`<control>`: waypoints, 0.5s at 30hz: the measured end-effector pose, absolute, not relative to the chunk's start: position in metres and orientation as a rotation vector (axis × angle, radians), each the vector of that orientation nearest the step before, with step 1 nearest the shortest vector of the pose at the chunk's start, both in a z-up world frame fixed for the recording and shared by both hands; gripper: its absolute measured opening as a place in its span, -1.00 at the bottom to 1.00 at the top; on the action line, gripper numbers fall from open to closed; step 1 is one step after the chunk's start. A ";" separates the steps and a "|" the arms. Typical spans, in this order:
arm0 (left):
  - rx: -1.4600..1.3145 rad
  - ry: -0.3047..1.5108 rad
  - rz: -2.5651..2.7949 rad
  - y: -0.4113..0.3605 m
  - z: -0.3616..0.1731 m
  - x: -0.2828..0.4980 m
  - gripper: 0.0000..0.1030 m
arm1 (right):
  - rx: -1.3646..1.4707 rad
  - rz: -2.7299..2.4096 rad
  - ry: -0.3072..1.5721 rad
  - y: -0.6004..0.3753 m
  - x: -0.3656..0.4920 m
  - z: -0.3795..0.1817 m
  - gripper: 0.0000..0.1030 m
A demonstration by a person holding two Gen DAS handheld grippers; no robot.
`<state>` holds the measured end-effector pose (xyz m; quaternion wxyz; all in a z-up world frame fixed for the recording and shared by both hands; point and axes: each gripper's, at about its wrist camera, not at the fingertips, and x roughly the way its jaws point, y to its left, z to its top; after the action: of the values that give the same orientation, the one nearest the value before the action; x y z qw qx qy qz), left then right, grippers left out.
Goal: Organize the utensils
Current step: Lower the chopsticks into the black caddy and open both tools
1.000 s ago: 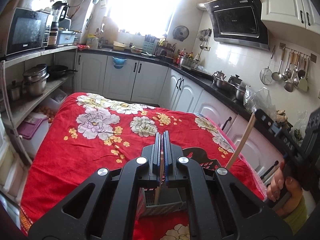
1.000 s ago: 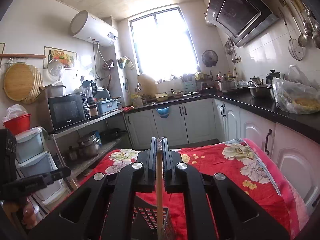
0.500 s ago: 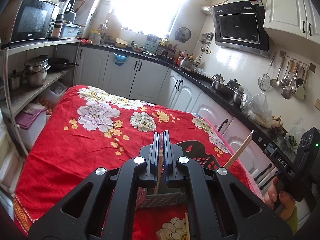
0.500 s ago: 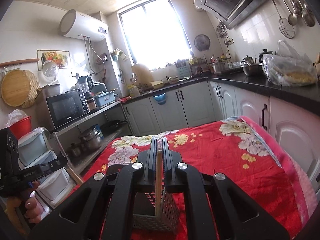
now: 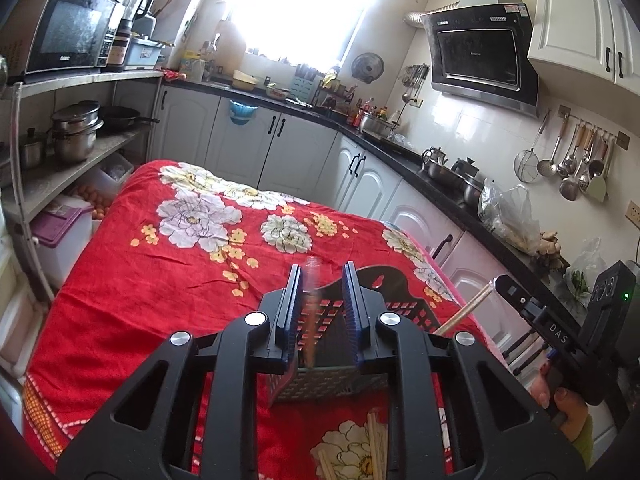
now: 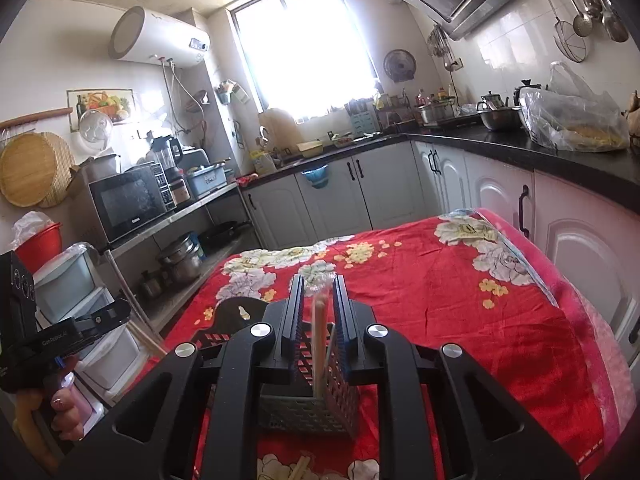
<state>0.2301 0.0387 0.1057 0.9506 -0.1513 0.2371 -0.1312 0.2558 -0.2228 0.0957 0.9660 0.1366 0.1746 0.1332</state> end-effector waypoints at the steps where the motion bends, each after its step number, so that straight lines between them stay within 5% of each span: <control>1: -0.308 0.484 -0.268 0.039 0.105 0.230 -0.62 | 0.277 0.269 0.356 -0.223 0.256 0.095 -0.68; 15: -0.303 0.490 -0.270 0.043 0.097 0.217 0.07 | 0.274 0.252 0.395 -0.229 0.243 0.085 -0.20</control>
<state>0.2173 0.0430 0.0972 0.9499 -0.1490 0.2408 -0.1325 0.2429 -0.2295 0.0853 0.9634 0.1354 0.1953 0.1244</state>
